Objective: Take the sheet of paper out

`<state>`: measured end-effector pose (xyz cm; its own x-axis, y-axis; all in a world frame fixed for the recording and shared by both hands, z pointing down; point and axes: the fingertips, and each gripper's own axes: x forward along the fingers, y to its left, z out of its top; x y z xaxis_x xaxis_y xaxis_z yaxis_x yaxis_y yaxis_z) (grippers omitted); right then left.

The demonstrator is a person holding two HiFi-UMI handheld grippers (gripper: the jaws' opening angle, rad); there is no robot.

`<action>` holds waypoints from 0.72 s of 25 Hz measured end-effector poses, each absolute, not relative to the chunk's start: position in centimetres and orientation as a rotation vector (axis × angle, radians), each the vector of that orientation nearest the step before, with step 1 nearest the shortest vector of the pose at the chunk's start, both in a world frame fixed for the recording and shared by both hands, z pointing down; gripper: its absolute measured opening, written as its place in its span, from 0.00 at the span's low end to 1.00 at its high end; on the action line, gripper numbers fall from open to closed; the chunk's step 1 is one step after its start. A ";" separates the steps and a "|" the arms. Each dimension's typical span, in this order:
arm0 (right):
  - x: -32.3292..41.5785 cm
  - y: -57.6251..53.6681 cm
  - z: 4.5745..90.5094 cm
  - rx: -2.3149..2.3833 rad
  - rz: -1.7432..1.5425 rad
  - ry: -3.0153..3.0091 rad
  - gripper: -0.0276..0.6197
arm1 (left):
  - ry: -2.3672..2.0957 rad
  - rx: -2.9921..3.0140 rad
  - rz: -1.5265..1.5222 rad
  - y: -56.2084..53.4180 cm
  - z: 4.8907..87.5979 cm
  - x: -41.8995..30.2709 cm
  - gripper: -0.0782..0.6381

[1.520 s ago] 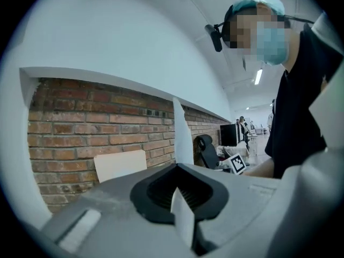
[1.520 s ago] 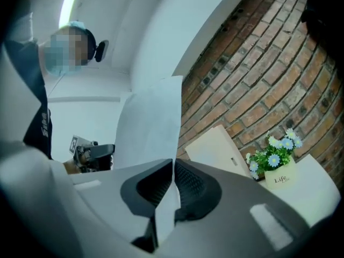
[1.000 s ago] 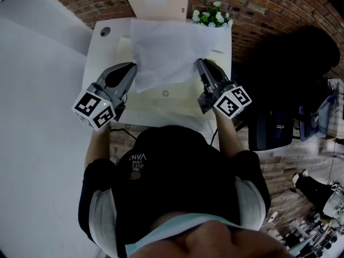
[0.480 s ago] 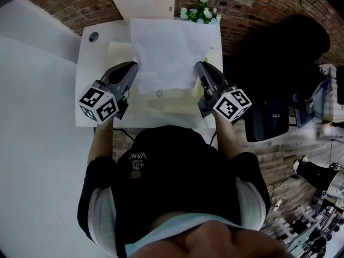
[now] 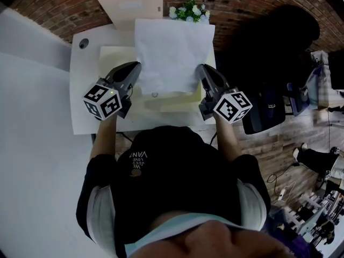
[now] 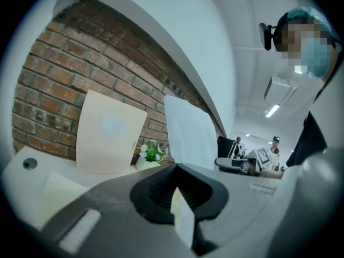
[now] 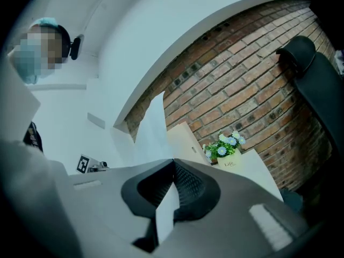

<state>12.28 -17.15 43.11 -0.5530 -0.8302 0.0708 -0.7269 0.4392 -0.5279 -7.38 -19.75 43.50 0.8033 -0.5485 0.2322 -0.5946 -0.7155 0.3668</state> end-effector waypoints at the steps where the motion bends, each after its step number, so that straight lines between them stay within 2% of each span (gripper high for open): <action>1: 12.5 -17.0 43.2 -1.379 -0.766 2.482 0.03 | -0.847 2.563 0.148 -19.8 43.6 -7.1 0.11; 18: 14.2 -14.3 44.7 -1.516 -0.781 2.423 0.03 | -0.805 2.580 0.201 -18.4 45.8 -5.1 0.11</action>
